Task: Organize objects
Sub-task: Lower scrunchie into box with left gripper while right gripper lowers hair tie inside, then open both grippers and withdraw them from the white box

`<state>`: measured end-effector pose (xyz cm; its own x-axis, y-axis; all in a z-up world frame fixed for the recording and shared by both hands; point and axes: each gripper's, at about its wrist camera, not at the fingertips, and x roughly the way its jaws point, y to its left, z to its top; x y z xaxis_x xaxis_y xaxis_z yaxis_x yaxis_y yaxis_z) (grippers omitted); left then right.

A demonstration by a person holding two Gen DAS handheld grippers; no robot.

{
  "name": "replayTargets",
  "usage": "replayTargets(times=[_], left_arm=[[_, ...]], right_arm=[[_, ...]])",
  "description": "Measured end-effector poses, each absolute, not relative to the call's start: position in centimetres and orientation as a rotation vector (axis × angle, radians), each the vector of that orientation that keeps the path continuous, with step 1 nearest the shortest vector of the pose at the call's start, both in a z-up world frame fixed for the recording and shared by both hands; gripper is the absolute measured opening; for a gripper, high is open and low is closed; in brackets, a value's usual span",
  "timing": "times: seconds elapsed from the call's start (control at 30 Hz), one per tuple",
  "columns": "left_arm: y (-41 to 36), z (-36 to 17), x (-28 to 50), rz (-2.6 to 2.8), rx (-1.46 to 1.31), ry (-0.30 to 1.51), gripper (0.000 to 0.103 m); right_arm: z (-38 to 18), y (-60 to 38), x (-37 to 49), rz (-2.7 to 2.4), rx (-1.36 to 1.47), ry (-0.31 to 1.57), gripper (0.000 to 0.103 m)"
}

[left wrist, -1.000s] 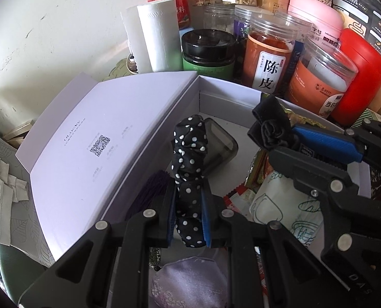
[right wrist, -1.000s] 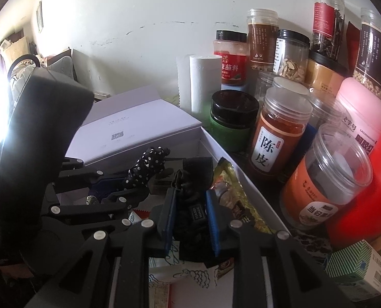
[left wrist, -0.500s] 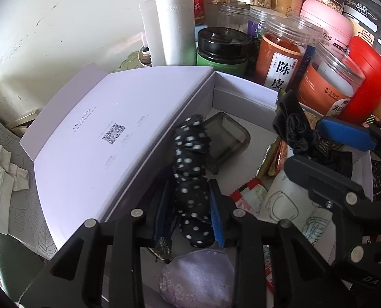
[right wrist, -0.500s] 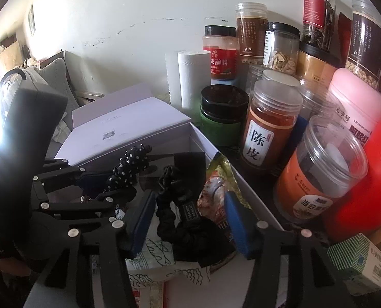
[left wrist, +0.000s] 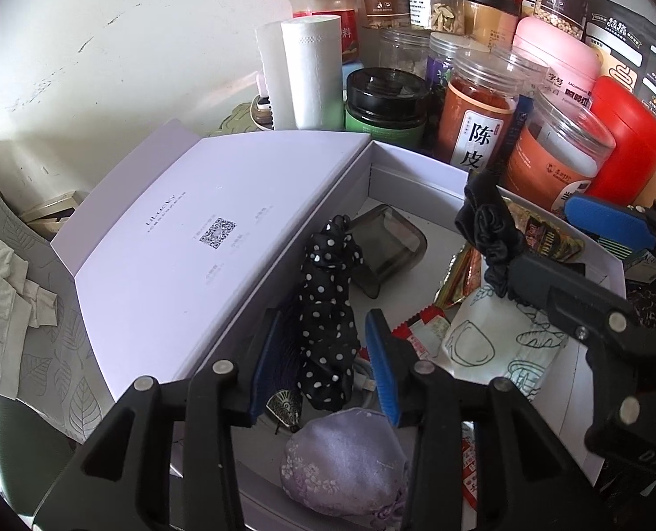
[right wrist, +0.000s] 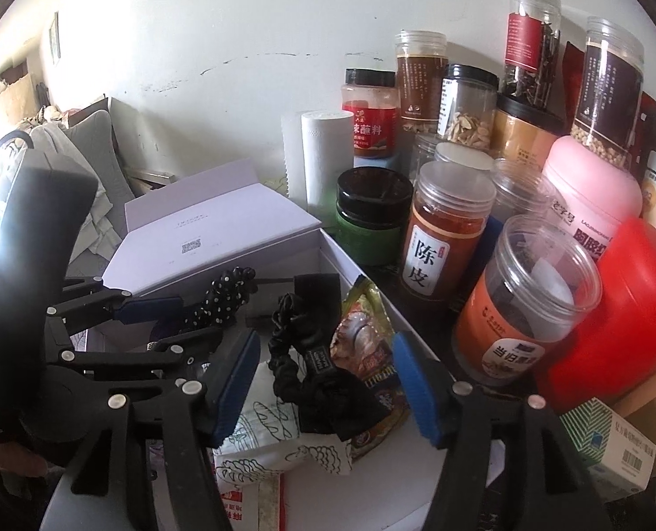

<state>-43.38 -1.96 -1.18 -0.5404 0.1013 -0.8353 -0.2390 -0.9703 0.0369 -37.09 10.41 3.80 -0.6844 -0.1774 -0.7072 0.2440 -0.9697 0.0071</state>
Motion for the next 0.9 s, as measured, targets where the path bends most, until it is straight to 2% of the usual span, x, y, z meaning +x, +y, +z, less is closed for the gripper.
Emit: replayTargets(times=[0.07,0.13,0.23,0.3,0.43,0.5,0.9], left_arm=[[-2.2,-1.1,-43.4,2.592,-1.387,0.21,0.04],[-2.3,-0.8,-43.1,2.606,-1.382,0.213,0.051],[-2.5,-0.2,-42.8,2.645,-1.362,0.226,0.059],[-2.6,0.6,-42.3,2.658,-1.347,0.222,0.064],[-3.0,2.2,-41.2,2.681,-1.331,0.214,0.073],[-3.2,3.2,-40.5,2.702,-1.317,0.226,0.076],[-4.7,8.5,-35.3,2.775,-1.242,0.172,0.077]], right_arm=[[3.9,10.5,-37.0,-2.69,1.113,0.136,0.063],[4.1,10.4,-36.8,-2.697,1.109,0.147,0.063],[4.7,10.4,-36.2,-2.717,1.102,0.168,0.064],[5.2,10.4,-35.8,-2.726,1.096,0.181,0.069],[6.4,10.4,-34.7,-2.754,1.072,0.207,0.073],[7.1,10.4,-34.1,-2.766,1.054,0.211,0.08],[11.4,10.5,-30.0,-2.803,0.964,0.228,0.082]])
